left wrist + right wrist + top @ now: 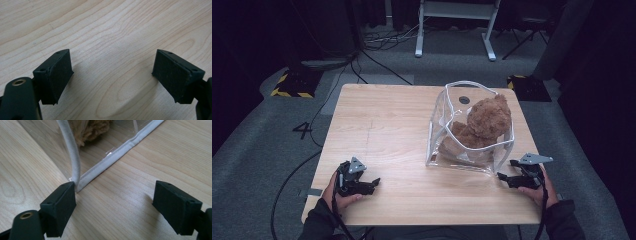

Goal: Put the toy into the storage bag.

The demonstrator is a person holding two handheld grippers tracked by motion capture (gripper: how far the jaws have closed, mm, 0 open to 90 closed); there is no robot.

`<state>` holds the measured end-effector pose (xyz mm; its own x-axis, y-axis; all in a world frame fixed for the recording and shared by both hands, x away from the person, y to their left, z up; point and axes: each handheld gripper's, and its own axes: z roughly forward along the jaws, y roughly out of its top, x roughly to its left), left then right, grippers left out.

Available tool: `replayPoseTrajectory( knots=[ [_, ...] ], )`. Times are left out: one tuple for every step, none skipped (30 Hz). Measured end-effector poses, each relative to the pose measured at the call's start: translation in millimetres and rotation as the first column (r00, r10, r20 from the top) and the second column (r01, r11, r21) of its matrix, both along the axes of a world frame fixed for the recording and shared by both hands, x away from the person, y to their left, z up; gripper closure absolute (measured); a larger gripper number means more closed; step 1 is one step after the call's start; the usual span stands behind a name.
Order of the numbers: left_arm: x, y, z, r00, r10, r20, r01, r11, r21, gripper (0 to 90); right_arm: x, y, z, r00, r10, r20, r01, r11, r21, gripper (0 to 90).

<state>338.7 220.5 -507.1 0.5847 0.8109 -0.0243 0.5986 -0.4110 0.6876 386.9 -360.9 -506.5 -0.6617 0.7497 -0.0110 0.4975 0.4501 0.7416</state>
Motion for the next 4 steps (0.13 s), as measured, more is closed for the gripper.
replayPoseTrajectory(
  knots=[
    [0.1, 0.0, 0.0, 1.0000, 0.000, 0.000, 0.000, 1.0000, 0.001, 16.0, 0.0, 0.0, 0.0, 1.0000, 0.000, 0.000, 0.000, 1.000, 0.000, 18.0],
    [0.1, 0.0, 0.0, 1.0000, 0.000, 0.000, 0.000, 1.0000, 0.001, 16.0, 0.0, 0.0, 0.0, 1.0000, 0.000, 0.000, 0.000, 1.000, 0.000, 18.0],
    [0.1, 0.0, 0.0, 1.0000, 0.000, 0.000, 0.000, 1.0000, 0.000, 16.0, 0.0, 0.1, 0.0, 1.0000, -0.001, 0.000, 0.001, 1.000, 0.000, 18.0],
    [0.2, 0.1, 0.1, 1.0000, -0.002, 0.000, 0.002, 1.0000, 0.001, 16.0, 0.0, 0.0, 0.0, 1.0000, 0.000, 0.000, 0.000, 1.000, 0.000, 18.0]
  ],
)
